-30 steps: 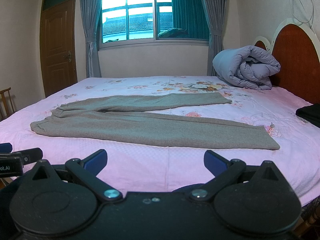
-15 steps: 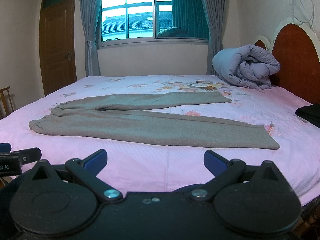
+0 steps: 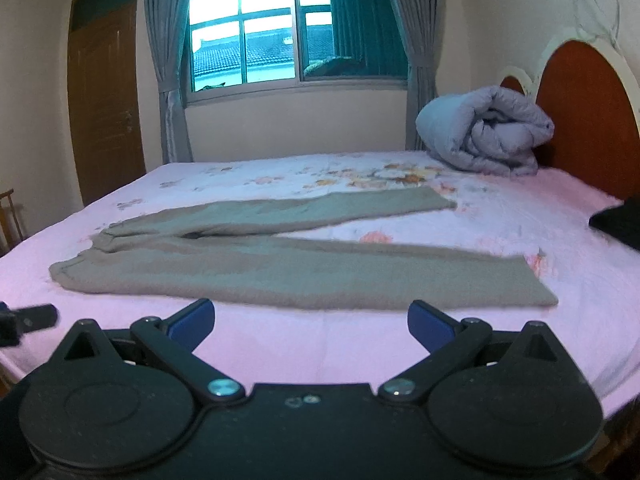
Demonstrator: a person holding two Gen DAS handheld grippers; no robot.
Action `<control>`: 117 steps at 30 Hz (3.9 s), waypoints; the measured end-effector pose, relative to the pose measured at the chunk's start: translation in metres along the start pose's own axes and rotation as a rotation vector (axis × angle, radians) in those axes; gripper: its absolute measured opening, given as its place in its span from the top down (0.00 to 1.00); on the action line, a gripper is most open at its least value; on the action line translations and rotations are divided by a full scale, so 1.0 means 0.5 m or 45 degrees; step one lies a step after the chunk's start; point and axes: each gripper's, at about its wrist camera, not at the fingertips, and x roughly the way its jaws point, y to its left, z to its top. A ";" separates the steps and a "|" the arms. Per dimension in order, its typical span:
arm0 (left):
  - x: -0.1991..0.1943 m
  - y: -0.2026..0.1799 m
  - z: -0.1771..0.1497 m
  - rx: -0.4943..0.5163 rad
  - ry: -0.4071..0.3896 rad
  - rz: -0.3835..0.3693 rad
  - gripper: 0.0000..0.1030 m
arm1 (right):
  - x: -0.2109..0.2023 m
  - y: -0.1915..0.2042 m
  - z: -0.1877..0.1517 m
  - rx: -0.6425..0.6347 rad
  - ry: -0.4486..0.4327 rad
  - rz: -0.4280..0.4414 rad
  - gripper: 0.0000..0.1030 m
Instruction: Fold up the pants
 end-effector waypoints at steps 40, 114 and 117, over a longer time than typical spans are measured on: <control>0.793 0.453 0.363 -0.017 0.127 0.266 0.00 | 0.709 0.075 0.326 -0.133 -0.005 0.155 0.06; 0.448 0.655 0.170 -0.332 0.294 -0.080 0.25 | 0.423 0.155 0.089 -0.476 0.217 0.208 0.55; 0.442 0.651 0.166 -0.432 0.281 -0.133 0.32 | 0.432 0.107 0.115 -0.174 0.243 0.180 0.59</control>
